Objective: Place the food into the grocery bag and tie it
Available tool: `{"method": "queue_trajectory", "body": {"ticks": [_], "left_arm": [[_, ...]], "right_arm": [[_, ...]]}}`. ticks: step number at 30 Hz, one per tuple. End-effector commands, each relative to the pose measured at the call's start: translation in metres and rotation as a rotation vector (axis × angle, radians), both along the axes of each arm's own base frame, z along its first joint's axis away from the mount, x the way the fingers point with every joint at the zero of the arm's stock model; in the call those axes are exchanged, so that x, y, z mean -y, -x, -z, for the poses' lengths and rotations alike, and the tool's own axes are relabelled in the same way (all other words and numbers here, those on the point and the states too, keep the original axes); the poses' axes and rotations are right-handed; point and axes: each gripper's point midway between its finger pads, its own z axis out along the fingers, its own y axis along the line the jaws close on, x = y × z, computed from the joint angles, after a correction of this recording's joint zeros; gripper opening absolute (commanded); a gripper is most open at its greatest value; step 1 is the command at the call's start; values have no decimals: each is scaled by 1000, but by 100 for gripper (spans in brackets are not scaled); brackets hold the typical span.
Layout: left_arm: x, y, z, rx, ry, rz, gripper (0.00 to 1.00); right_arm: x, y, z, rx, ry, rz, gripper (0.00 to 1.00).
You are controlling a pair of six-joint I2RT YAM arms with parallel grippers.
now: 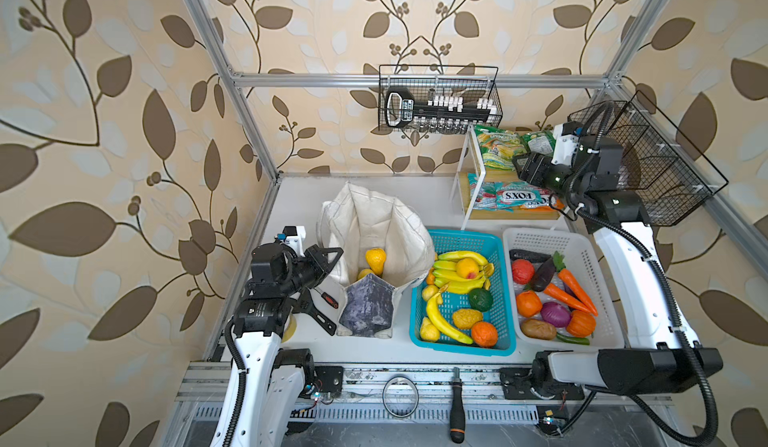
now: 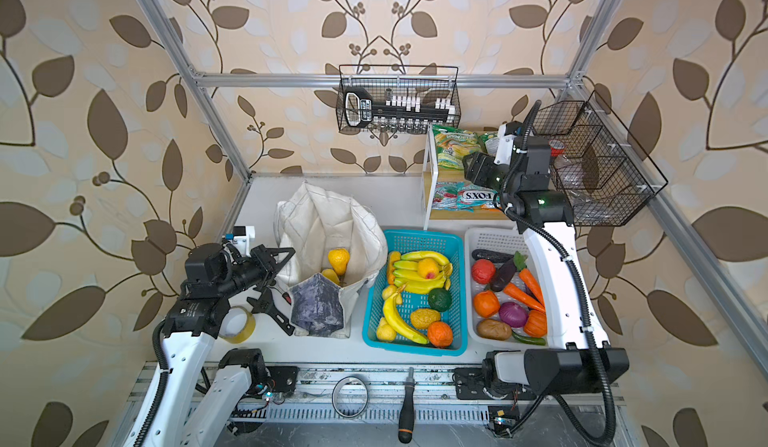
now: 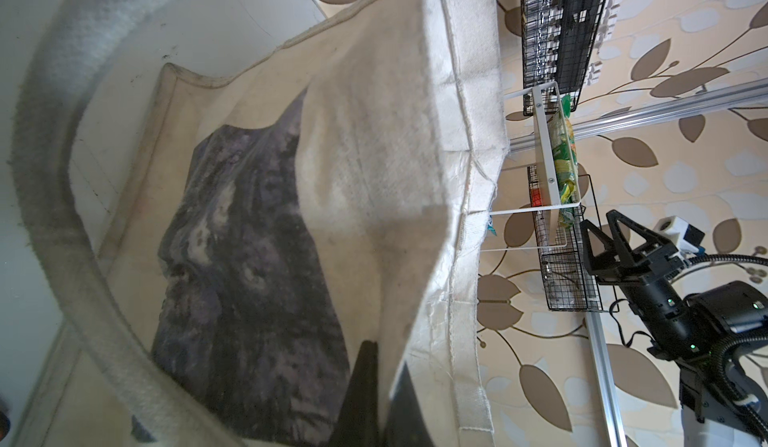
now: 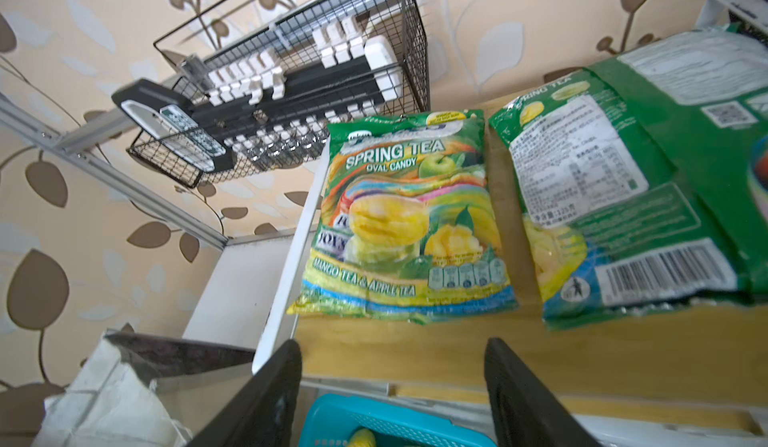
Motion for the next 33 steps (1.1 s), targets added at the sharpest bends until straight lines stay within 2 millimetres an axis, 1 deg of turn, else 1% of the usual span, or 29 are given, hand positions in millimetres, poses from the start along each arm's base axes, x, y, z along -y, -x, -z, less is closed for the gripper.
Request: {"method": "queue_trajectory", "body": {"ticks": [1,5,6,10,12,16,20,22,25,28,30,33], "left_arm": [[-2,-2,-21,83,-17,-2,0],[-1,-4,-18,77,-12,3,0],[-1,-4,-17,71,-13,4,0],[0,-5,-14,64,-11,8,0],[0,-6,-14,63,-9,9,0],[1,-7,-13,61,-15,19,0],[1,-8,-9,55,-18,22,0],[1,-8,-8,55,-20,22,0],[1,-8,-9,57,-20,25,0],[1,-8,-10,62,-22,25,0],[0,-8,-11,64,-24,22,0],[1,-7,-12,70,-24,24,0]], "right_arm": [[4,-9,-6,-14,24,12,69],[-3,-25,13,-100,61,-35,74],[-4,-27,17,-122,69,-39,74],[1,-38,31,-157,86,-4,64],[5,-38,35,-169,104,24,63],[14,-36,33,-158,148,74,63],[10,-34,21,-98,103,50,62],[10,-38,22,-91,75,38,62],[13,-42,27,-117,81,42,63],[8,-42,21,-89,63,20,65],[10,-43,22,-98,68,30,68],[15,-43,24,-119,81,38,71]]}}
